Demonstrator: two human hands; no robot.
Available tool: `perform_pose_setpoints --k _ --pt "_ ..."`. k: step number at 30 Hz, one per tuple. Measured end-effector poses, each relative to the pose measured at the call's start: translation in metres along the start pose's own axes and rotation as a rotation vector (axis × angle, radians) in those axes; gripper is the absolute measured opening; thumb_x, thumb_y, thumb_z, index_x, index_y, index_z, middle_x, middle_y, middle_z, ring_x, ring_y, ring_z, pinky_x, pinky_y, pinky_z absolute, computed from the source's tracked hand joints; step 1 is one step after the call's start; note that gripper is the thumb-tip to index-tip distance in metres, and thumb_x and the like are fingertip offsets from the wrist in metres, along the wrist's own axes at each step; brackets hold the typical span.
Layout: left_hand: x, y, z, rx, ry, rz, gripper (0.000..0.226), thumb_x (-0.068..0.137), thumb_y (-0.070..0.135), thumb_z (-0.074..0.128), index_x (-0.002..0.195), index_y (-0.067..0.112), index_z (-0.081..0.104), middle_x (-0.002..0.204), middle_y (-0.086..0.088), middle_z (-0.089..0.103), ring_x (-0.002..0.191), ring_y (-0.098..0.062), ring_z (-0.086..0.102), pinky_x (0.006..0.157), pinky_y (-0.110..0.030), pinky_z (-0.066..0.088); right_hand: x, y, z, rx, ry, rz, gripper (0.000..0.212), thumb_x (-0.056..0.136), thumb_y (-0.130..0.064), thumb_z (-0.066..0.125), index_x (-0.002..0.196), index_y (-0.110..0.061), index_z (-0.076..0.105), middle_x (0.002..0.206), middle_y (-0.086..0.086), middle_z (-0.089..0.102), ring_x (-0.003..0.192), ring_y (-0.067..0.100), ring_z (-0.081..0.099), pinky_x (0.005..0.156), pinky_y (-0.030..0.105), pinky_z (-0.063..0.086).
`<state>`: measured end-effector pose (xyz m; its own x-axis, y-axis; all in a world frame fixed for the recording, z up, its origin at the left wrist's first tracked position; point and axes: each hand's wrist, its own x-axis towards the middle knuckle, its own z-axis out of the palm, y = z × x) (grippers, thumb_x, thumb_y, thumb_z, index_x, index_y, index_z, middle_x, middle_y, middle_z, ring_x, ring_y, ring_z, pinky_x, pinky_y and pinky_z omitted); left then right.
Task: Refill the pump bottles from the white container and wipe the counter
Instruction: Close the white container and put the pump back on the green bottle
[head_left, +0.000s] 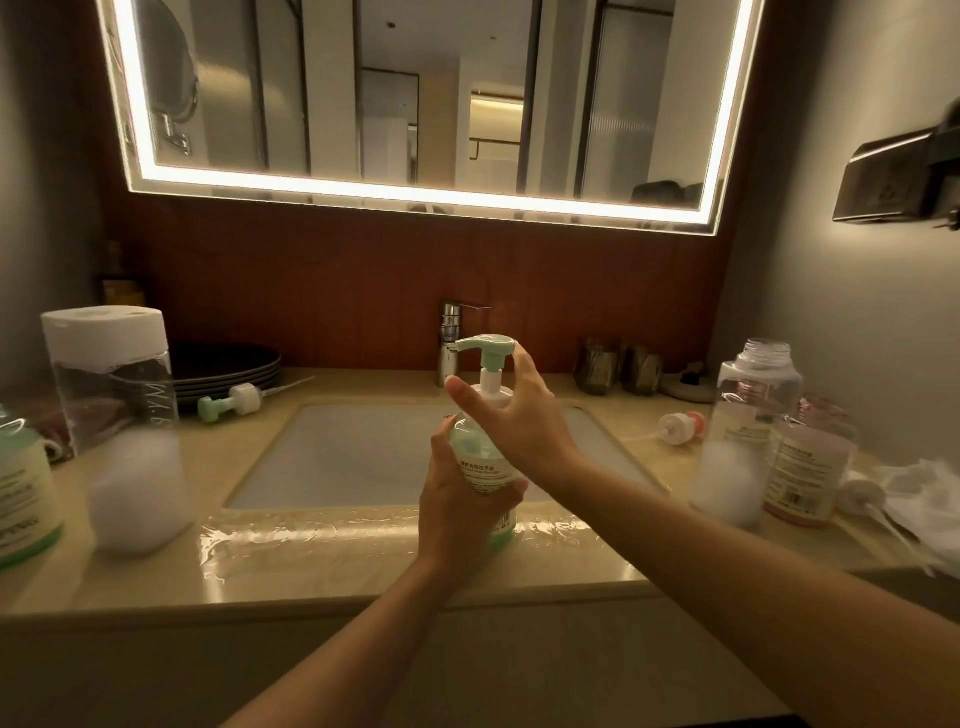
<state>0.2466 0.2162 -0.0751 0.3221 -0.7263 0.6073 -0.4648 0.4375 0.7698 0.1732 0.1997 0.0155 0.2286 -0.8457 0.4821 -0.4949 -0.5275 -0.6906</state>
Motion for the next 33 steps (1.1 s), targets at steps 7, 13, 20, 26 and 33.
perform_pose_setpoints --k 7,13,20,26,33 --pt "0.0 0.0 -0.001 0.013 0.001 0.021 0.091 0.062 0.026 0.083 0.133 0.014 0.027 0.121 0.0 0.053 0.105 -0.012 0.055 0.08 -0.016 0.046 -0.01 0.004 0.008 -0.059 -0.017 -0.015 0.085 0.074 -0.072 0.039 0.135 -0.013 0.036 0.117 0.001 0.06 0.112 0.022 0.056 0.096 0.042 0.043" --pt "0.0 0.0 -0.001 0.039 -0.006 0.017 0.091 0.064 0.031 0.081 0.134 0.014 0.026 0.117 0.007 0.049 0.101 -0.007 0.053 0.069 -0.005 0.042 -0.014 0.003 0.01 -0.072 0.067 -0.033 0.091 0.08 -0.068 0.036 0.148 -0.021 -0.002 0.154 0.005 0.021 0.14 0.026 0.025 0.111 0.054 0.022" --pt "0.0 -0.001 -0.001 -0.001 0.006 -0.017 0.089 0.063 0.02 0.083 0.132 0.014 0.028 0.117 -0.001 0.054 0.103 -0.014 0.056 0.076 -0.012 0.044 -0.006 -0.006 0.014 0.046 -0.012 0.007 0.097 0.073 -0.077 0.038 0.143 -0.012 0.026 0.13 0.008 0.053 0.12 0.026 0.05 0.102 0.053 0.037" --pt "0.0 0.0 -0.002 0.036 0.007 -0.011 0.091 0.063 0.028 0.082 0.134 0.012 0.027 0.119 -0.002 0.053 0.102 -0.01 0.053 0.071 -0.003 0.038 -0.01 -0.007 0.009 -0.017 0.039 0.05 0.095 0.08 -0.069 0.039 0.148 -0.011 0.007 0.155 0.007 0.014 0.143 0.026 0.009 0.113 0.053 0.019" --pt "-0.001 0.003 -0.002 -0.012 0.001 -0.035 0.091 0.061 0.021 0.084 0.133 0.013 0.029 0.118 -0.003 0.055 0.106 -0.017 0.056 0.081 -0.023 0.048 -0.004 -0.009 0.011 0.016 0.001 0.048 0.088 0.071 -0.078 0.044 0.128 -0.011 0.043 0.124 0.005 0.056 0.122 0.028 0.047 0.104 0.057 0.03"
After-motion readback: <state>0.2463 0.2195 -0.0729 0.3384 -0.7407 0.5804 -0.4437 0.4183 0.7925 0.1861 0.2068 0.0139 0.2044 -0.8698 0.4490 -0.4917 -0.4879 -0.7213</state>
